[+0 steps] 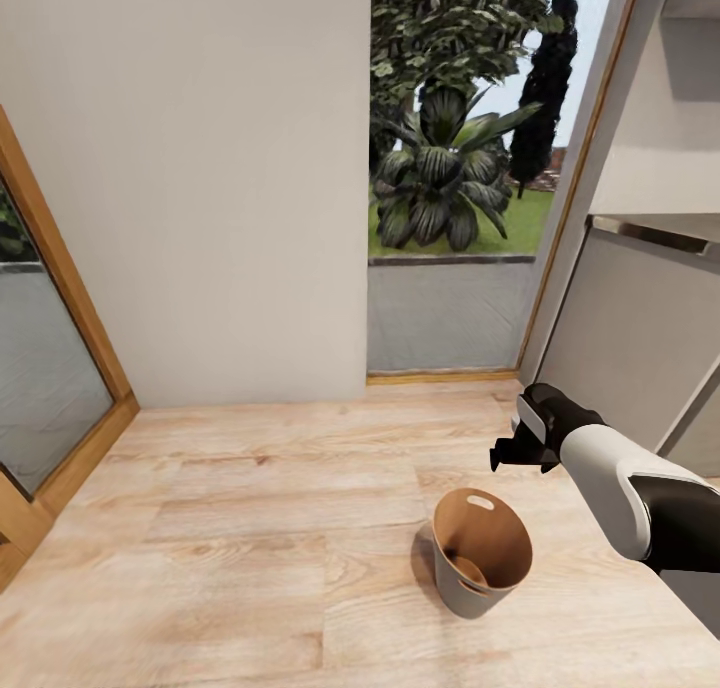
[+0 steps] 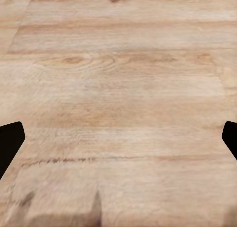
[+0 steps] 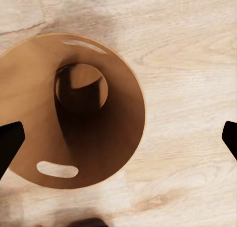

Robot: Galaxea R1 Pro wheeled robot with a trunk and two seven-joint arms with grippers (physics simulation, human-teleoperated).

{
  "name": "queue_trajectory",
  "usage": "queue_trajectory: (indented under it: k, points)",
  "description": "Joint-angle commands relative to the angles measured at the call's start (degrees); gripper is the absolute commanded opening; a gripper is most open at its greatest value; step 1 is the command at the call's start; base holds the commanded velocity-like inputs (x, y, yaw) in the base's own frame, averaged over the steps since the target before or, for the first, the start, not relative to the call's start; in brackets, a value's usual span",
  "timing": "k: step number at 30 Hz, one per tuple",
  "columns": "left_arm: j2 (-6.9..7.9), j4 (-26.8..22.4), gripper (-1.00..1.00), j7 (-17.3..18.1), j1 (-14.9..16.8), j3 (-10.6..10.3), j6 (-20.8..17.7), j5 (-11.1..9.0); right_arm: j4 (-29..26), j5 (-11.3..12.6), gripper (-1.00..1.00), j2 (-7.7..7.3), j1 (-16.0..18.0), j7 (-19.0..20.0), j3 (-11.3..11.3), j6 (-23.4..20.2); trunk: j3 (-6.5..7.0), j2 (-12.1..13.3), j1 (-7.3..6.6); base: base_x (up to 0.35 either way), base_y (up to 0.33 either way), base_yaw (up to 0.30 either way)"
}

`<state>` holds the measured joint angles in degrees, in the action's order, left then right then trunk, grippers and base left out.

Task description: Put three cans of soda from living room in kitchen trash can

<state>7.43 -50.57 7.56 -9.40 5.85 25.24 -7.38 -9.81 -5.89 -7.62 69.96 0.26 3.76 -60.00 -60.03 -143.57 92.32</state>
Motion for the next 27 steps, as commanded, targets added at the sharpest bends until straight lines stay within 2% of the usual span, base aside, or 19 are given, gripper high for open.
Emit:
queue_trajectory:
  k: [1,16,25,27]
  points:
    - [-0.02,0.0,1.00,0.0,0.0,0.0,0.0,0.0,0.0,0.0,1.00,-0.03,0.0,0.0,0.0,0.0,0.00,0.0,0.00,0.019,0.000,0.000]
    - [-0.05,0.2,1.00,0.0,0.0,-0.1,-0.5,-0.2,0.0,-0.1,1.00,-0.68,0.0,0.0,-0.1,0.0,-3.10,-0.2,0.36,0.004,0.000,0.000]
    - [0.02,0.2,1.00,0.0,0.0,-0.4,-0.5,-0.1,-0.1,0.0,1.00,-0.62,0.0,0.0,-1.9,0.0,-5.10,-0.3,0.59,0.000,0.000,0.000]
    - [0.01,0.3,1.00,0.0,0.0,-0.4,-0.4,-0.1,-0.1,0.0,1.00,-0.63,0.0,0.0,-1.9,0.0,-5.10,-0.3,0.59,0.000,0.000,0.000]
